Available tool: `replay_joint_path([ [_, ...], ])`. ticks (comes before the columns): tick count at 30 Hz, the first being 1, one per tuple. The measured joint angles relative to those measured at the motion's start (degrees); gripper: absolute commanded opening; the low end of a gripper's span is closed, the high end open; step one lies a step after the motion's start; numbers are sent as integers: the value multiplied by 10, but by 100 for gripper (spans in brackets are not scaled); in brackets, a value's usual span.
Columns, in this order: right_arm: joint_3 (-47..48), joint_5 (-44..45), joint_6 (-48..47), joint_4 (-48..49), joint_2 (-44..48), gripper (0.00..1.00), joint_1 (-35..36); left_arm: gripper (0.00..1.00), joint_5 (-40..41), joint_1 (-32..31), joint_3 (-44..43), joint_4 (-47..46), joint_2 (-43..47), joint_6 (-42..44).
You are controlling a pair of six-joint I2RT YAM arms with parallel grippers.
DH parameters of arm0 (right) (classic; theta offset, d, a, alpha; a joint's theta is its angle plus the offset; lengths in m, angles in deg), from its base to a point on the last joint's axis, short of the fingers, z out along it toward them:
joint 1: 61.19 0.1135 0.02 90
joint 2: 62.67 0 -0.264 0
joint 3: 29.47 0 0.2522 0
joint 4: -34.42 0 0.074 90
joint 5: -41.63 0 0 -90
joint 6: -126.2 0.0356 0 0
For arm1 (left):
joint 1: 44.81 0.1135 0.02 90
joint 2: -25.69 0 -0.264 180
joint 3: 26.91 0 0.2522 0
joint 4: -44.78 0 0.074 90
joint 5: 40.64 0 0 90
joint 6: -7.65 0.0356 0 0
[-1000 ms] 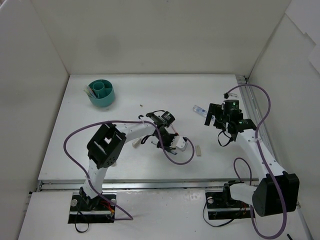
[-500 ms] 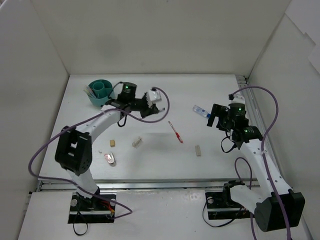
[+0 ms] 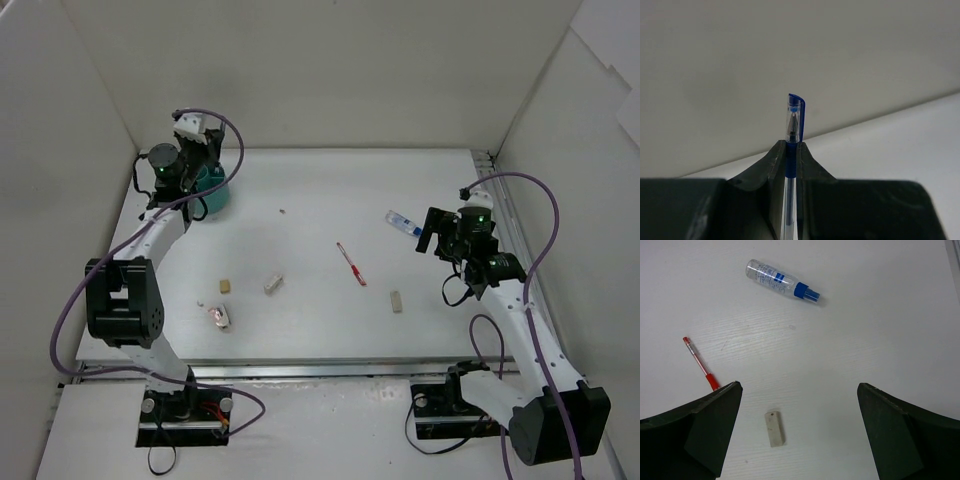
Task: Sort the stationery into containers
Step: Place the pen in the storage box.
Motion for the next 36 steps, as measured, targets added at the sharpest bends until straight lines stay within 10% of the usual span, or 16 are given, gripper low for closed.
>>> replay_joint_path([
  [29, 0, 30, 2, 0, -23, 98, -3, 1, 83, 47, 106, -325, -172, -24],
  [36, 0, 30, 2, 3, -27, 98, -3, 61, 106, 47, 134, -326, -162, -25],
])
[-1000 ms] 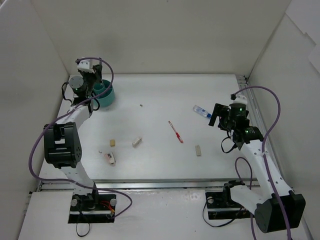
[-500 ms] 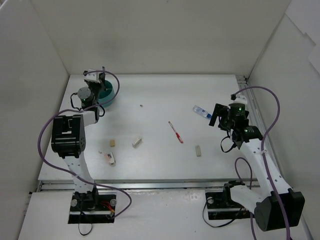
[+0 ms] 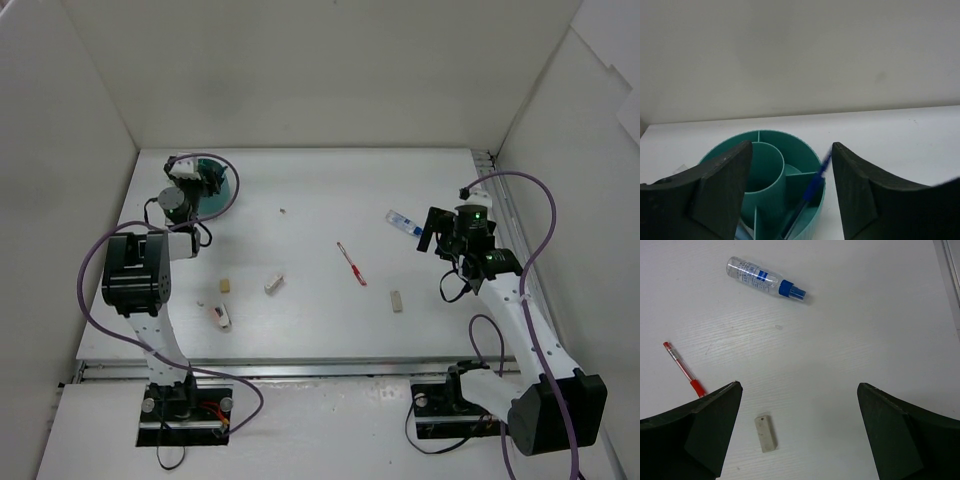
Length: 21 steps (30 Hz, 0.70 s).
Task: Sort the stationery into containers
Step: Place the pen in the storage box, then pick up the pen from the center of the board.
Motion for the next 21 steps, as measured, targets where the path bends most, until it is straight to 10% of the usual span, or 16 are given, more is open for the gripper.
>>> replay_joint_path([
  [7, 0, -1, -1, 0, 11, 98, 0, 100, -24, -2, 43, 17, 74, -16],
  [11, 0, -9, -5, 0, 25, 98, 0, 100, -63, -29, 36, 93, 158, 21],
  [21, -2, -58, -19, -5, 31, 98, 0, 100, -292, -206, -274, 706, 193, 427],
])
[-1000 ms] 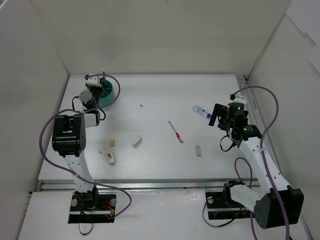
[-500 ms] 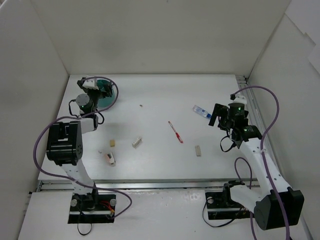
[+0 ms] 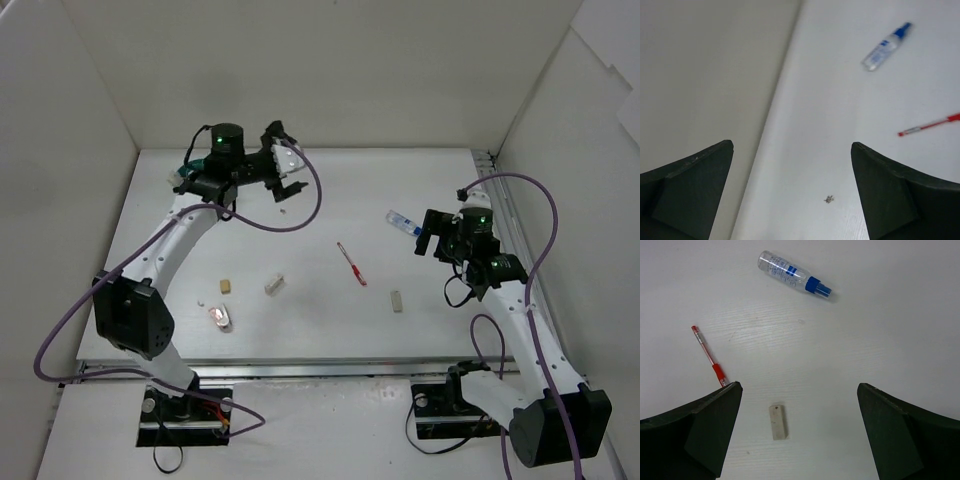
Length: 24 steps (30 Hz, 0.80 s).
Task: Sort the stationery into containers
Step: Pick up the pen from the center of the board.
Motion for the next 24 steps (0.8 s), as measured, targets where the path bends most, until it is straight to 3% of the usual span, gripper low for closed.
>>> replay_joint_path([
  [4, 0, -15, -1, -11, 5, 98, 0, 100, -37, -64, -135, 221, -67, 150],
  [11, 0, -12, 0, -38, 7, 98, 0, 100, -25, -127, -234, 423, -235, 284],
  [20, 0, 9, -2, -62, 9, 98, -4, 99, 28, -179, -236, 456, -307, 347],
  [24, 0, 12, -3, -67, 7, 98, -4, 84, 36, -198, -236, 432, -311, 346],
])
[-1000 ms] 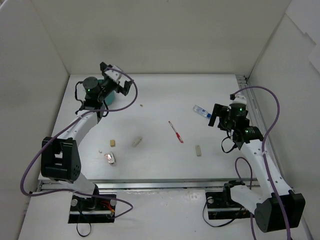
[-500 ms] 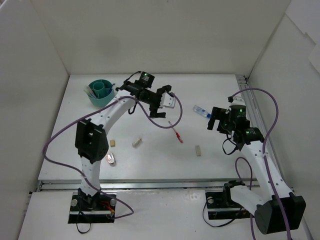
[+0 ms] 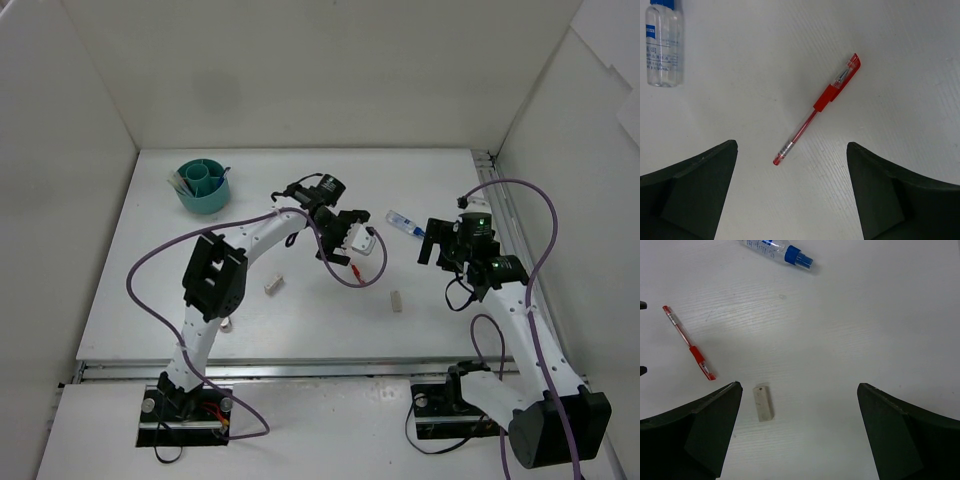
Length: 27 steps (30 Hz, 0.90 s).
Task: Sort the stationery into containers
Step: Pick up the pen from the center of the board.
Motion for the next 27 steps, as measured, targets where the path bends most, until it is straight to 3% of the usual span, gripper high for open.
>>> replay_joint_path([
  [8, 0, 3, -8, -2, -12, 98, 0, 73, 2, -8, 0, -28, -45, -7],
  [15, -1, 3, -10, -2, -17, 98, 0, 54, -5, -21, 0, -45, -71, -22],
  [27, -10, 3, -10, -2, -11, 98, 0, 43, 26, -70, 0, -7, -71, -3],
])
